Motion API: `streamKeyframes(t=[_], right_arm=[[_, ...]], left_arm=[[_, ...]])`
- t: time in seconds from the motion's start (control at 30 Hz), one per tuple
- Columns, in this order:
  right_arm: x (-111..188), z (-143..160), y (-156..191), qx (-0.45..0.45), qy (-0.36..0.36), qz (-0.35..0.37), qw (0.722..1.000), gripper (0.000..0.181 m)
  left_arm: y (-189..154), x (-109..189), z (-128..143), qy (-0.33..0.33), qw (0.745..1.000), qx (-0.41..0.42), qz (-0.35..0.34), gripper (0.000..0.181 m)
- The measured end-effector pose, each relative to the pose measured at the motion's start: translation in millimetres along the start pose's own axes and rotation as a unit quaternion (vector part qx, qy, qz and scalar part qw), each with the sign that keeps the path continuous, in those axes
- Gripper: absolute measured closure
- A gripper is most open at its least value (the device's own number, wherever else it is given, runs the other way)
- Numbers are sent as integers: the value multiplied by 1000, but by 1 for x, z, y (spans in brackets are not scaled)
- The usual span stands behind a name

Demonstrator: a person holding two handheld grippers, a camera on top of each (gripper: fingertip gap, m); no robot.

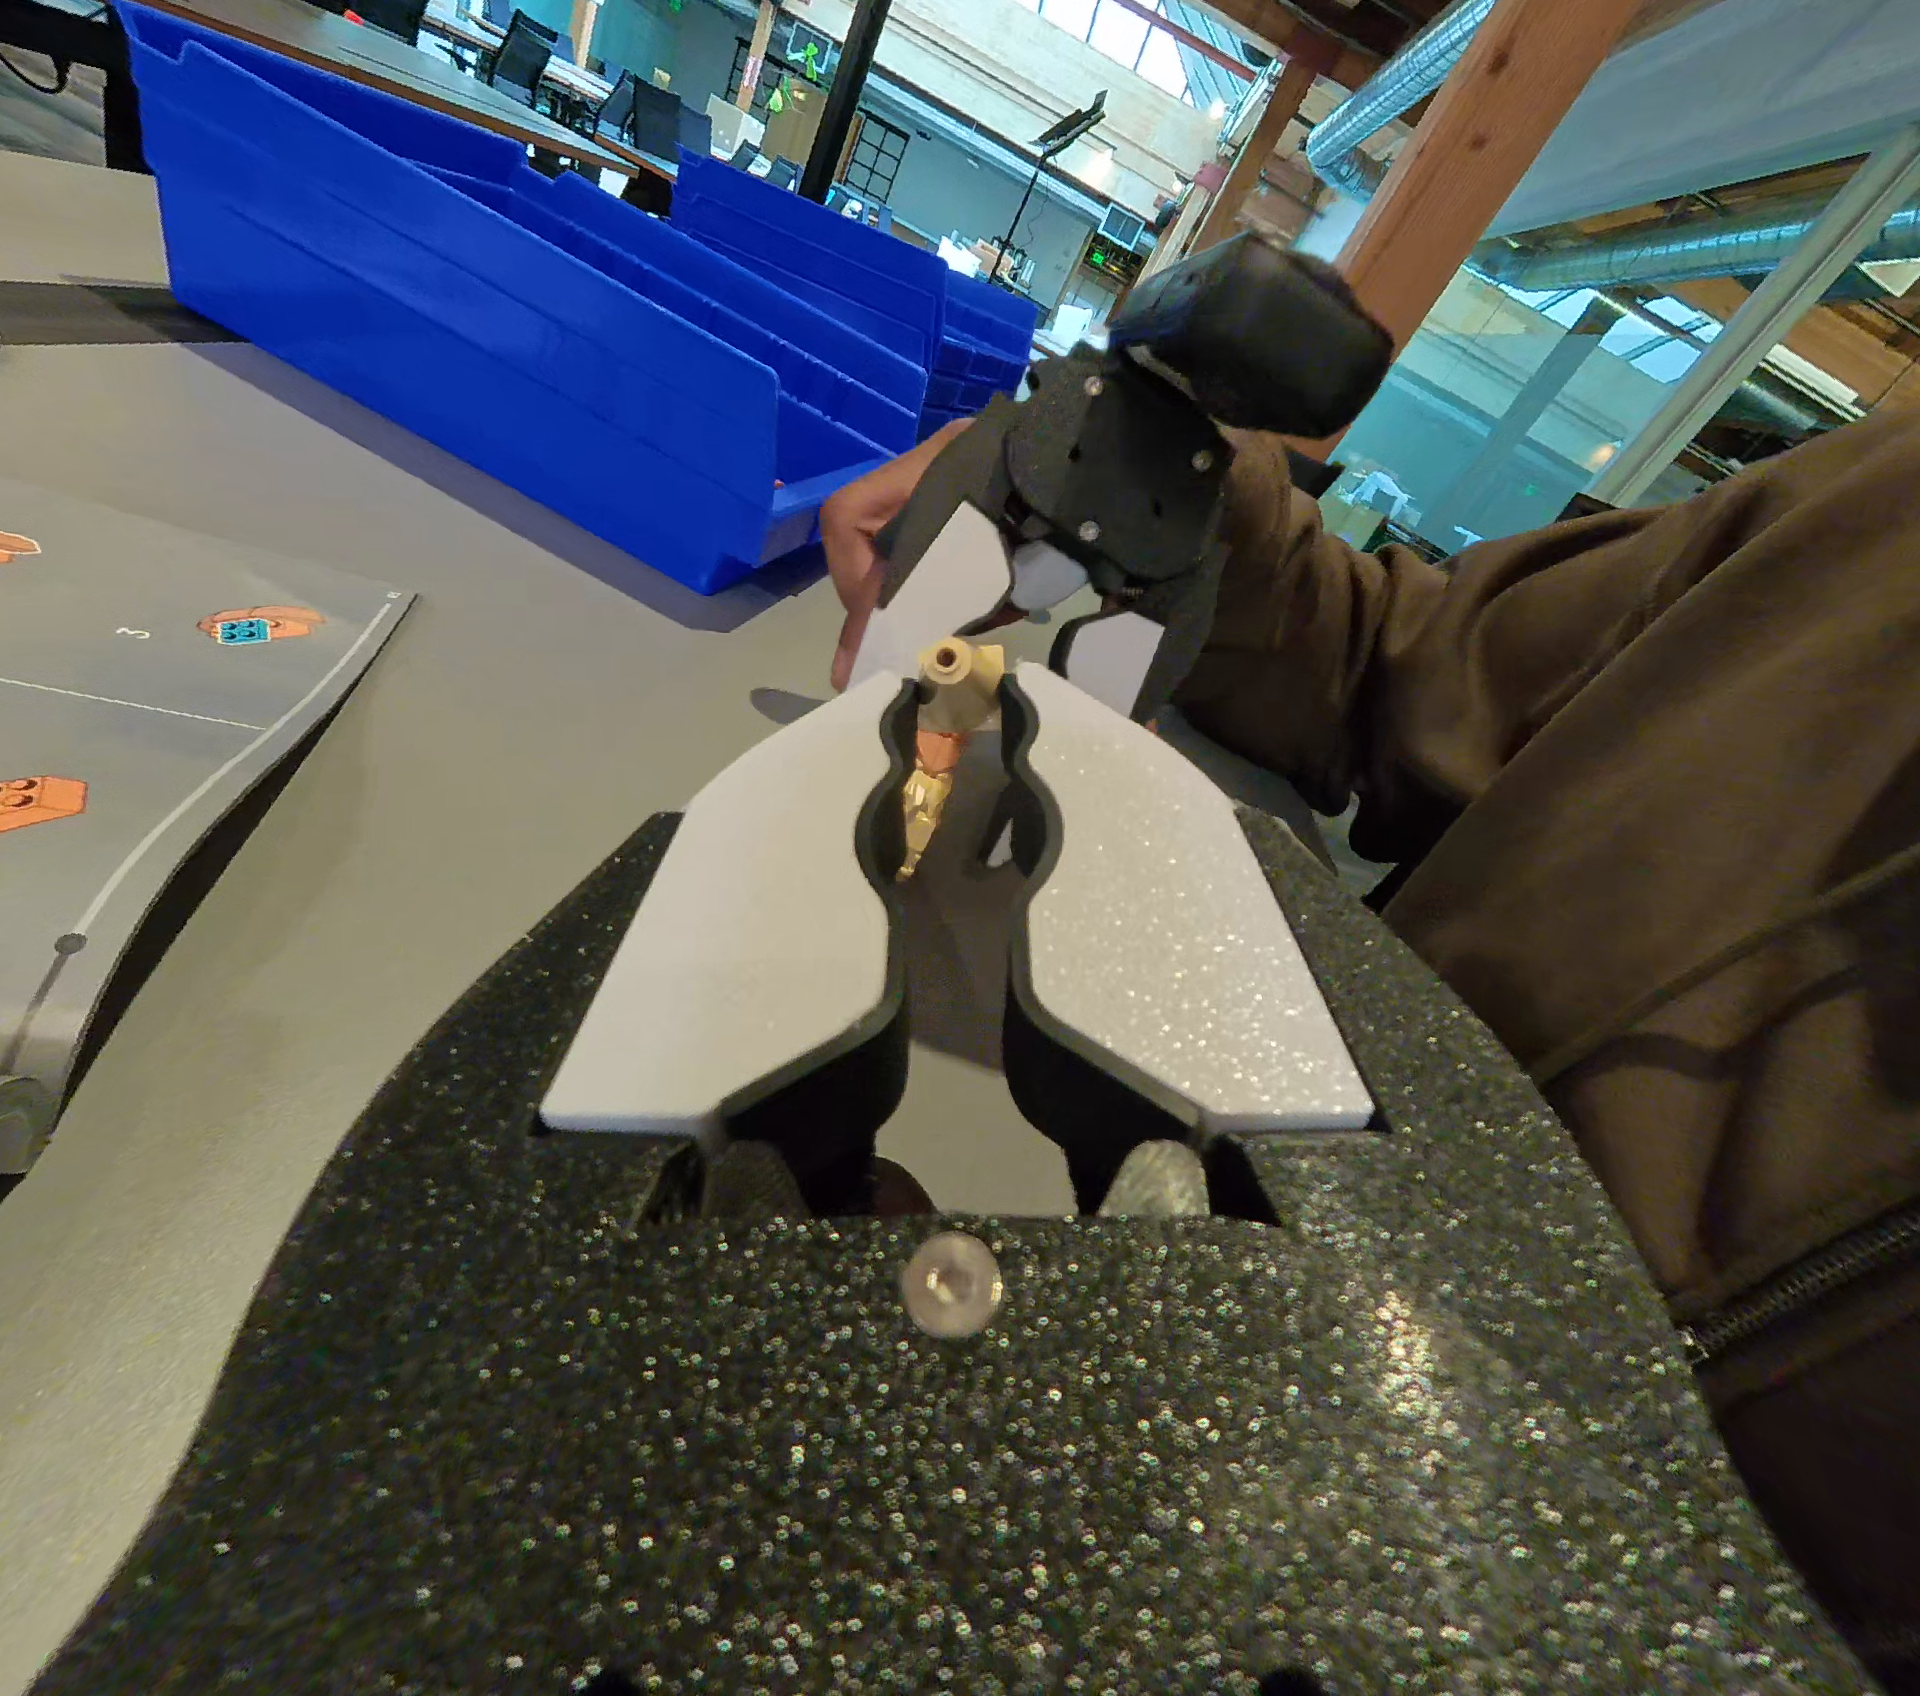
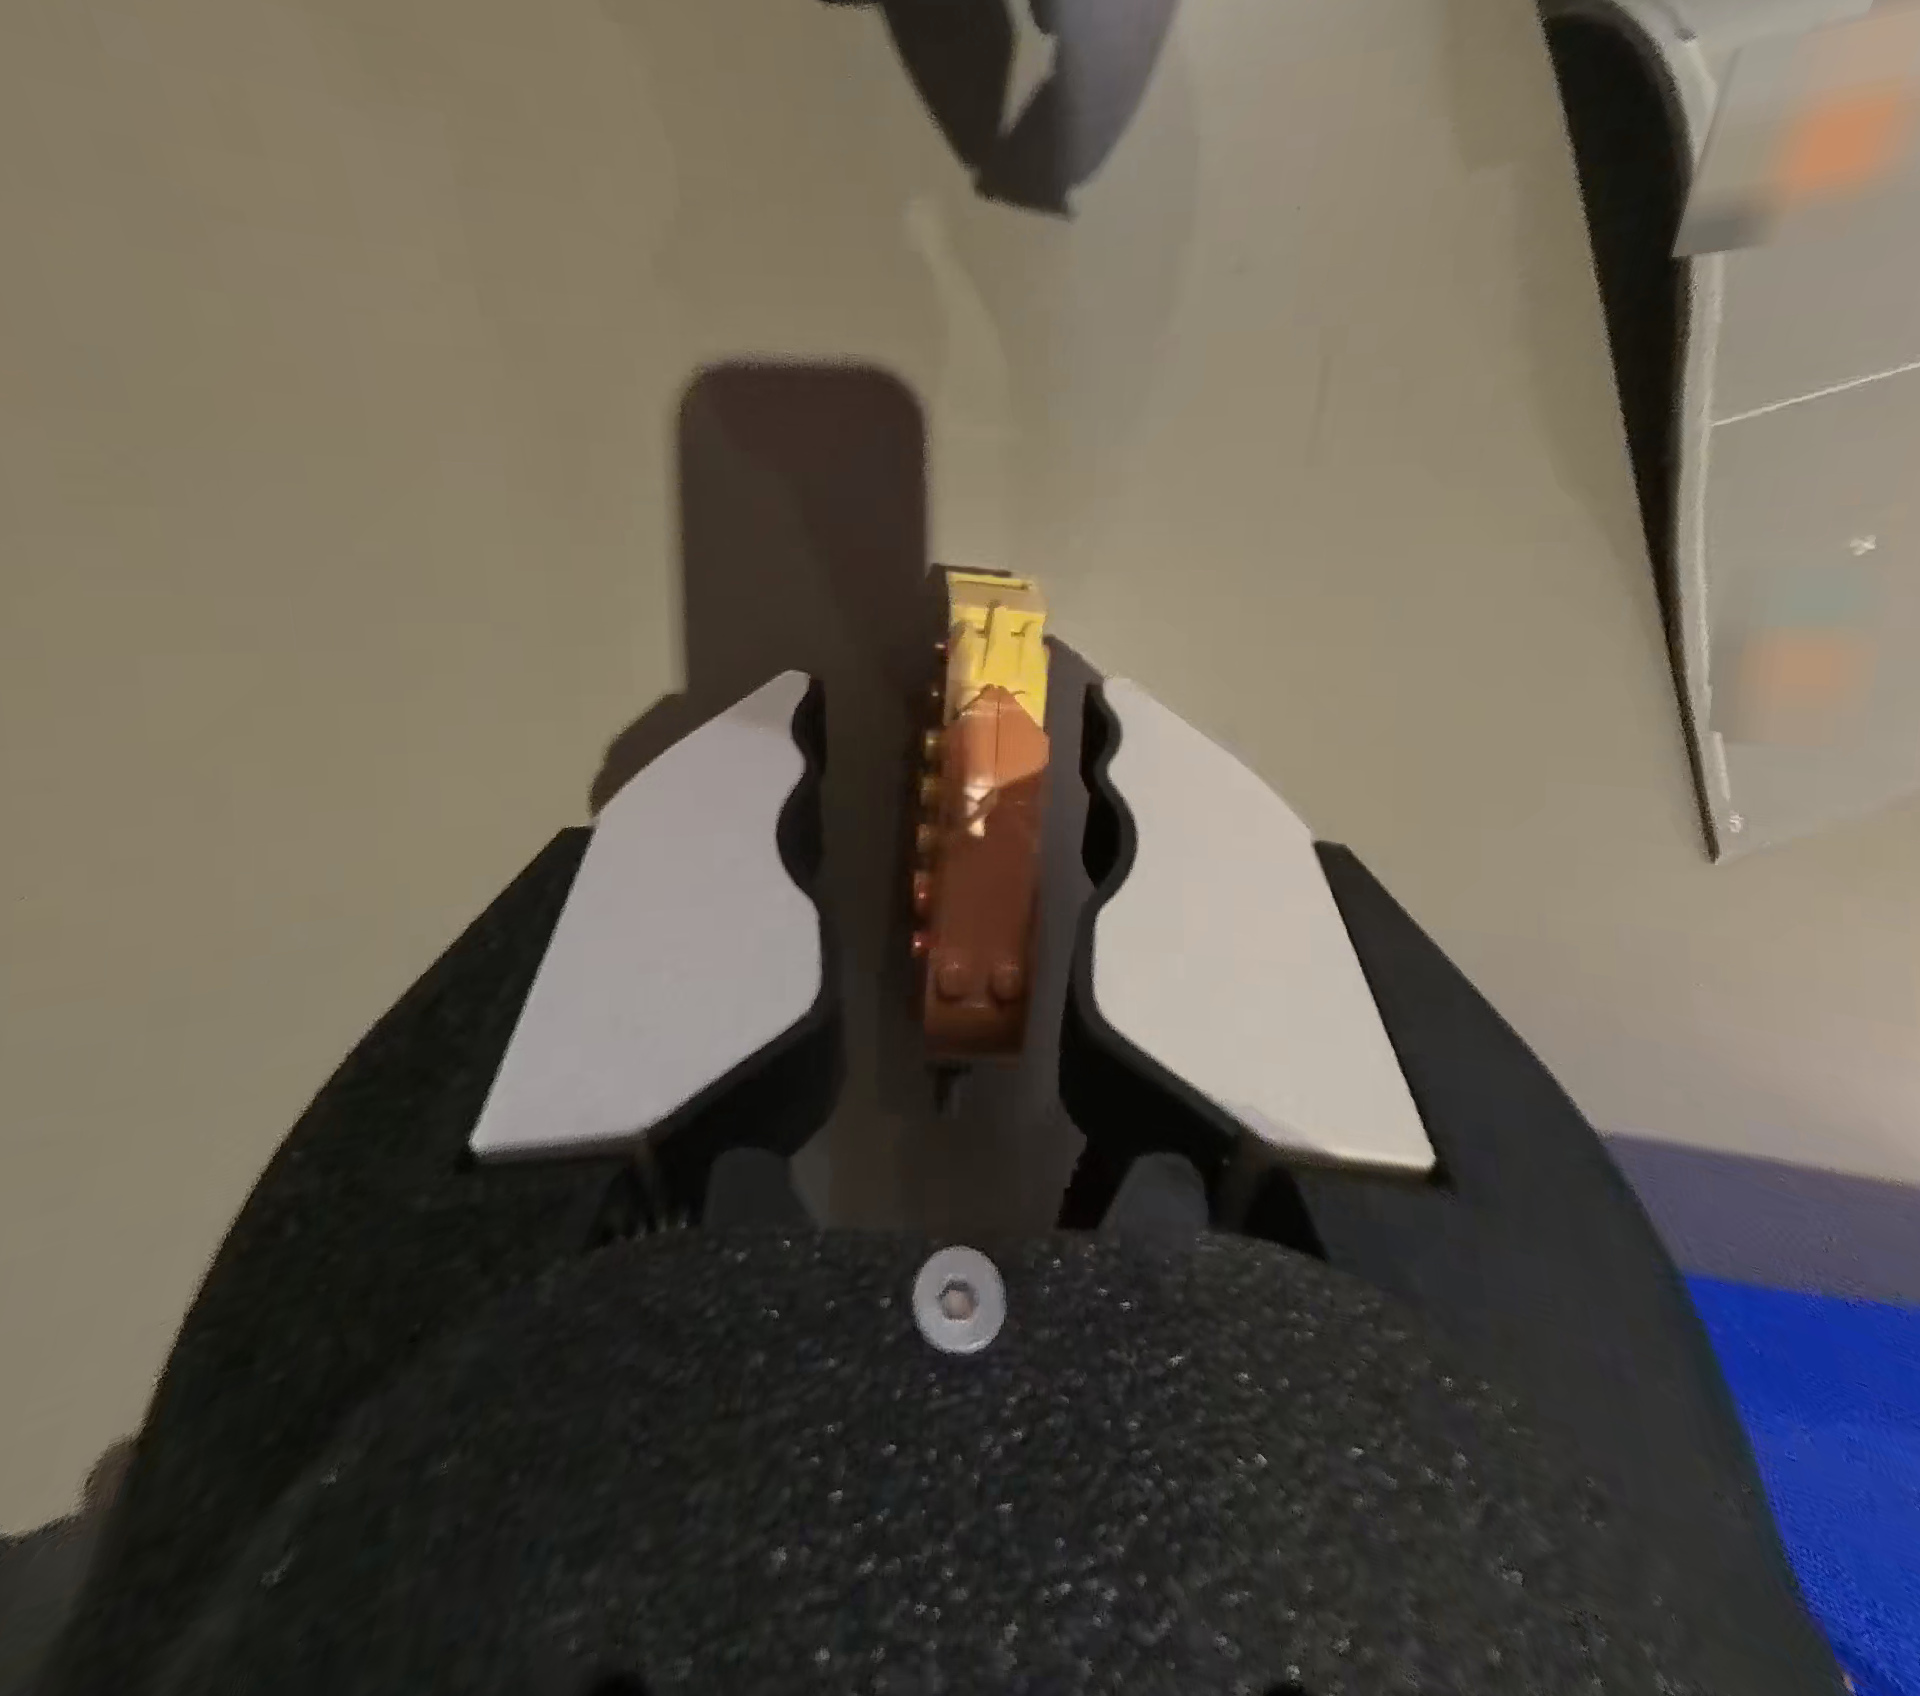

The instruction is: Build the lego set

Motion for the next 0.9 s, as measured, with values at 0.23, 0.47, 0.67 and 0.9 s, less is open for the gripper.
streamKeyframes(t=[0.23,0.47,0.67,0.9], right_arm=[[-9,1,1,-5,6,-21,1000,143],[-14,-1,-1,-7,1,-24,1000,160],[-8,-15,-9,-50,-61,-41,996,160],[11,-52,-24,-120,-210,-83,967,160]], left_arm=[[-1,-1,1,6,1000,2,7,166],[-1,-1,3,14,1000,-4,2,166],[-1,-1,5,24,1000,-13,1,166],[5,7,2,15,1000,-23,-6,166]])
Point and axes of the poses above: each gripper's, where its closed fingertips meet, x back along the fingers, z out of its underside, y = z × x across the jaws, the point moved 3 cm from there along x, back along the fingers, and after that the axes turned 14 degrees about y, right-handed, at the moved point
